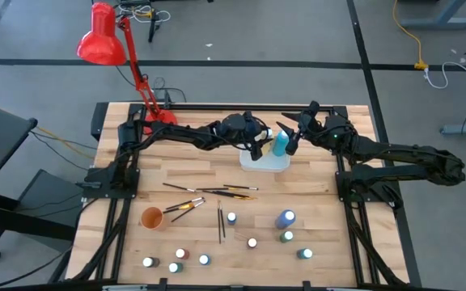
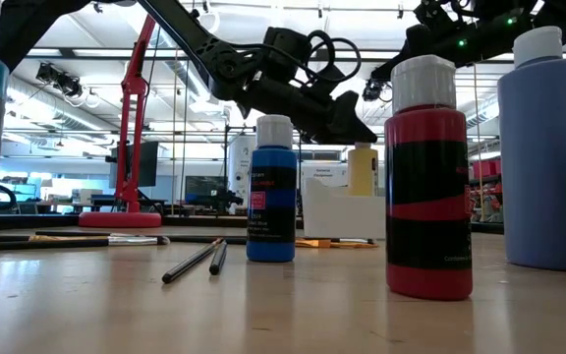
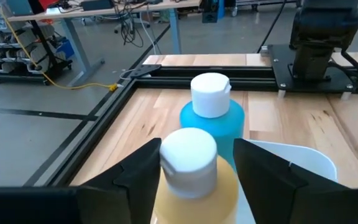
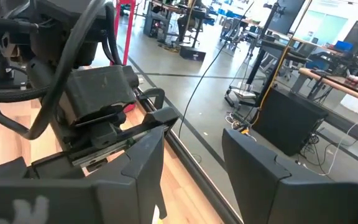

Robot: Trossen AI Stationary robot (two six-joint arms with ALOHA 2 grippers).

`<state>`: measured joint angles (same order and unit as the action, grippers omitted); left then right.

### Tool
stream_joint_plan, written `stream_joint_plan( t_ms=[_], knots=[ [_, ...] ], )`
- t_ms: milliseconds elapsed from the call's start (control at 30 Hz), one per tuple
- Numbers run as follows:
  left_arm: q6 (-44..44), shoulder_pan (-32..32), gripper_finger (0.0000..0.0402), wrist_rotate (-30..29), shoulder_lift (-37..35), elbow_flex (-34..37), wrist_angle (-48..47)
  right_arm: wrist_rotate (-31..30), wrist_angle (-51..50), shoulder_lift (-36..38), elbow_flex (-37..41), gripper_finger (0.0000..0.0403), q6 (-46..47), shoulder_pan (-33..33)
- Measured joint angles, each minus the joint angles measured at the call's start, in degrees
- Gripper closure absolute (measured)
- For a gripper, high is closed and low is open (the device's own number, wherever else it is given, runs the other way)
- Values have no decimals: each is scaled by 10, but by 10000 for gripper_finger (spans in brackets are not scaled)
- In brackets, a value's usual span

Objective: Pick & Place Paint Supplies
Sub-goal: Put the large blue paint bottle into the white bin

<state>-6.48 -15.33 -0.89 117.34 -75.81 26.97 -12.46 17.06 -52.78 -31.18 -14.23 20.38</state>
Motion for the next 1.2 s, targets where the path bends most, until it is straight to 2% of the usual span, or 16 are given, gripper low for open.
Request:
stream_joint_plan(
  t_ms=[133,300,567,733,833,933,1067,1200],
  knots=[
    [-17,1,173,-5,-6,1,5,44,0,0,0,234,2,0],
    [-63,14,166,-43,-58,0,-22,179,-7,0,0,234,-3,0],
    [-104,40,175,-95,-183,0,-208,421,-80,0,0,234,-47,0],
    [-104,50,185,-120,-253,1,-327,607,-108,0,0,234,-40,0],
    [-88,52,189,-126,-295,1,-387,688,-121,0,0,234,-39,-11],
    [-54,51,191,-129,-338,1,-418,715,-119,-6,0,234,-39,-36],
    [-59,51,191,-125,-398,1,-428,667,-115,-27,0,234,-31,-83],
    [-62,50,191,-75,-448,34,-402,648,-83,-57,0,234,-28,-124]
  ],
)
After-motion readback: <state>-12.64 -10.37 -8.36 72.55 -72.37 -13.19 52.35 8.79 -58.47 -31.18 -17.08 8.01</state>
